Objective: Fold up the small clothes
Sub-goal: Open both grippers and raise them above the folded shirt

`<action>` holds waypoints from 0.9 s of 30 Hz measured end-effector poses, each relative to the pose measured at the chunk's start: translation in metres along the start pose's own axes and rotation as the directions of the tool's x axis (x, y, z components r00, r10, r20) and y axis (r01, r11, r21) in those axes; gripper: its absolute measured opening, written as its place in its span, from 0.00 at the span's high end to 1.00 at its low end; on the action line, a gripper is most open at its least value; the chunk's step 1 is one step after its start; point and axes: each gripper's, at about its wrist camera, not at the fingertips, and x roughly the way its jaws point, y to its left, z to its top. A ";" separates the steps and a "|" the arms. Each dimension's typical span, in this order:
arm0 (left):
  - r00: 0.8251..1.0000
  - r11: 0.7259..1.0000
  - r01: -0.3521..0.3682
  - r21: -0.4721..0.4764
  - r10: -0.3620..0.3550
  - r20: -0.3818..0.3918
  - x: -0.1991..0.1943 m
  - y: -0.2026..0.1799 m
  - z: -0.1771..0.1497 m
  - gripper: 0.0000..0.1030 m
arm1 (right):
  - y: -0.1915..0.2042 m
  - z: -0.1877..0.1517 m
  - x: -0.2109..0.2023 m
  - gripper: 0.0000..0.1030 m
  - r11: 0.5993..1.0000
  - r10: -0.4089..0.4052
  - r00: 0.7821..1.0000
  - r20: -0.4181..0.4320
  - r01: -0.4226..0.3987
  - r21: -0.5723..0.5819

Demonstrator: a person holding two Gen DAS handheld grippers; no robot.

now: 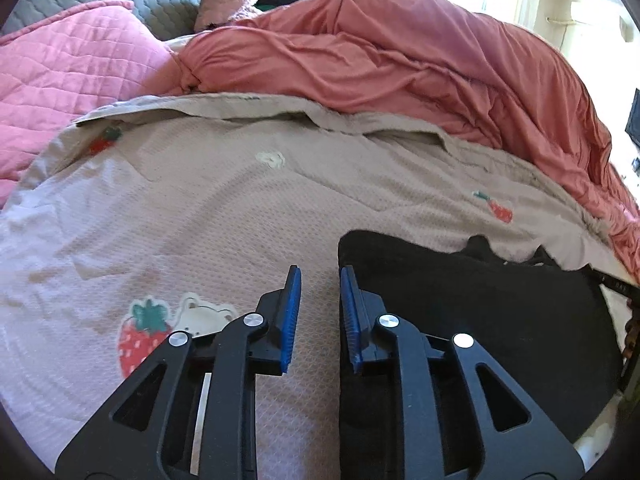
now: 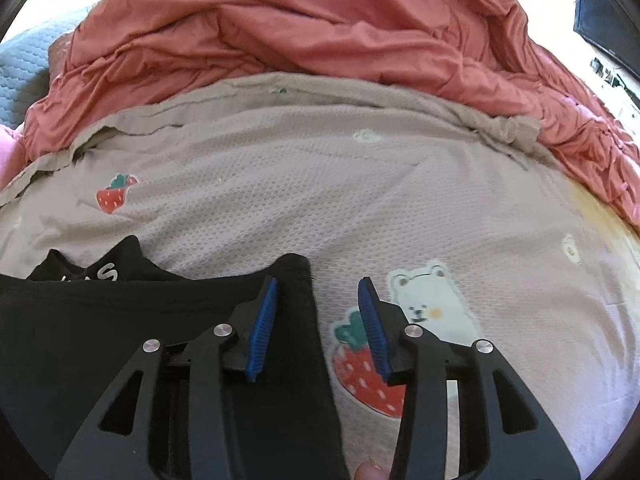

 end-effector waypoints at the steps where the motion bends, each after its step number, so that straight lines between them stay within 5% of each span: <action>1: 1.000 1.000 -0.001 -0.006 0.001 0.006 -0.004 0.001 0.002 0.80 | -0.001 -0.001 -0.004 0.60 1.000 0.003 1.000 0.006 -0.003 -0.001; 12: 0.999 1.000 0.017 0.023 -0.017 0.029 -0.049 -0.017 -0.002 0.52 | 0.017 -0.044 -0.084 0.48 0.985 0.160 0.982 0.102 -0.152 -0.083; 15: 0.999 0.999 0.025 0.044 -0.026 0.024 -0.056 -0.026 -0.009 0.45 | 0.028 -0.058 -0.103 0.35 0.976 0.200 0.973 0.116 -0.187 -0.113; 27: 0.997 0.992 0.064 0.110 -0.058 -0.057 -0.060 -0.049 -0.040 0.43 | 0.055 -0.103 -0.115 0.34 0.953 0.263 0.964 0.027 -0.255 -0.166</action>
